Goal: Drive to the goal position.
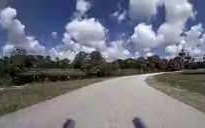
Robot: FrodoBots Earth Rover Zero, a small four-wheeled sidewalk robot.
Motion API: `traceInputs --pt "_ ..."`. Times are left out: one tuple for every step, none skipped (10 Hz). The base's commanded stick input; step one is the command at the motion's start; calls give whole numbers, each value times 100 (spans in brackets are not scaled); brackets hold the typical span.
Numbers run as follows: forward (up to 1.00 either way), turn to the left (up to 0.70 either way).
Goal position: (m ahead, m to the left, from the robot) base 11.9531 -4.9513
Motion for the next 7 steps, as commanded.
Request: traceInputs --pt "70 24" --pt "70 0" --pt "70 0" --pt "70 0" --pt "70 0" --pt "70 0" --pt "70 0"
